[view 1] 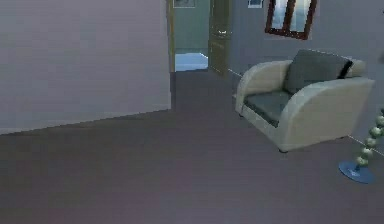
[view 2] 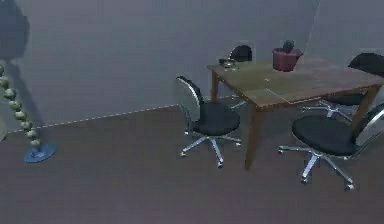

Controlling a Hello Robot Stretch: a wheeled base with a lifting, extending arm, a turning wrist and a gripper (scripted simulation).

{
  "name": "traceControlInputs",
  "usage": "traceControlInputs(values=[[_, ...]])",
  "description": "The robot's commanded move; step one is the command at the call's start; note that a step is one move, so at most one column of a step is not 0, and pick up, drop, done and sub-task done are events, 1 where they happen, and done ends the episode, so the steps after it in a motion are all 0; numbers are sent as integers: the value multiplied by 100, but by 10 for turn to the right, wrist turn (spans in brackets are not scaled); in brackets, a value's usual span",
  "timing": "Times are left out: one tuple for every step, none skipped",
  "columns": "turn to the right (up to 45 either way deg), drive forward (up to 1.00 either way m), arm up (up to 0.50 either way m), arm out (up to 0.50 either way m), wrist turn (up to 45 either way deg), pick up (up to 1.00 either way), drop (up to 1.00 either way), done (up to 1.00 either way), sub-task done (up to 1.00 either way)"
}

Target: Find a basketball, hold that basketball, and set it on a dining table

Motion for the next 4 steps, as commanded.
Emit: traceControlInputs(values=[[0, 100, 0, 0, 0, 0, 0, 0, 0], [0, 100, 0, 0, 0, 0, 0, 0, 0], [60, 0, 0, 0, 0, 0, 0, 0, 0], [0, 50, 0, 0, 0, 0, 0, 0, 0]])
